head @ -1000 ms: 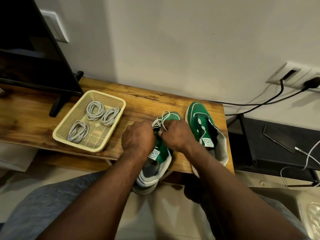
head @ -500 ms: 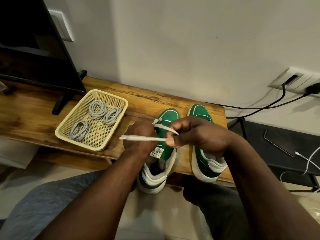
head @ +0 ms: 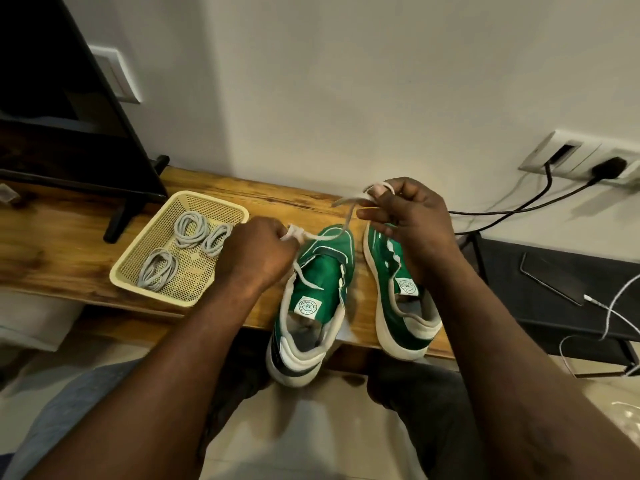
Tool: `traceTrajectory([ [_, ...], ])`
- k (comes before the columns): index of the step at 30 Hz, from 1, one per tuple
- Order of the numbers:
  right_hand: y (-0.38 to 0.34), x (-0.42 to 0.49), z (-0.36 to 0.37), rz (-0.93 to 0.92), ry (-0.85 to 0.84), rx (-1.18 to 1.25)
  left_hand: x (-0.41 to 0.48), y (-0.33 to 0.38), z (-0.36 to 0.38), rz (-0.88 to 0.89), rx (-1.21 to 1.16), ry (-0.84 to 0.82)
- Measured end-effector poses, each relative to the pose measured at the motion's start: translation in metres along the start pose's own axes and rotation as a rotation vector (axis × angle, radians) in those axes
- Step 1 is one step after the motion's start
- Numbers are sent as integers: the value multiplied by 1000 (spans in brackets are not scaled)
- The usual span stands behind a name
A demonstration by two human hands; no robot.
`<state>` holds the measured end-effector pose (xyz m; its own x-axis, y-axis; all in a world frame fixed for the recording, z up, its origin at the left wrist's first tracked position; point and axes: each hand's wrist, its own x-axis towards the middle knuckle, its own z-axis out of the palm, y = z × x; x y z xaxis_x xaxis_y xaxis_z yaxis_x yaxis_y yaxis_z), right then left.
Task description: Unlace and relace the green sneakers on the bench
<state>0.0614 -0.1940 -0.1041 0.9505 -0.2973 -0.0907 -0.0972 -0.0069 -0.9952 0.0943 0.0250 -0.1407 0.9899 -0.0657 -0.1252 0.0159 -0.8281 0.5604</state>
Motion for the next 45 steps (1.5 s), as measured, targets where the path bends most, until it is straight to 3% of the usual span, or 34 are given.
traceTrajectory([
  [3, 3, 1, -7, -95, 116, -127, -18, -6, 1, -46, 264, -215],
  [6, 1, -6, -9, -51, 82, -125, -30, -7, 13, -99, 190, -356],
  [15, 0, -34, 7, 14, -90, -224, -15, 7, 43, -41, 195, -105],
  [25, -2, -40, 16, 57, -8, -192, -7, 3, 28, 55, 150, -38],
  [30, -4, -52, 12, 99, -49, 52, -26, 2, -3, 59, 134, 95],
  [34, -5, -71, 11, 48, -81, -120, -41, -7, -16, 0, 83, 211],
  [35, -6, -79, 11, 33, -87, -152, -47, -5, -21, 38, 94, 256],
  [37, -6, -92, 12, 41, -119, -147, -59, 2, -26, 292, 73, 283],
  [39, -7, -105, 16, 83, -227, -36, -77, 11, -24, 596, 20, 154],
  [40, -8, -112, 18, 101, -303, 29, -86, 14, -21, 664, -30, 69],
  [42, -9, -121, 19, 97, -388, 81, -99, 18, -13, 659, -171, -13],
  [45, -9, -127, 16, 74, -296, 35, -101, 19, -11, 650, -212, 16],
])
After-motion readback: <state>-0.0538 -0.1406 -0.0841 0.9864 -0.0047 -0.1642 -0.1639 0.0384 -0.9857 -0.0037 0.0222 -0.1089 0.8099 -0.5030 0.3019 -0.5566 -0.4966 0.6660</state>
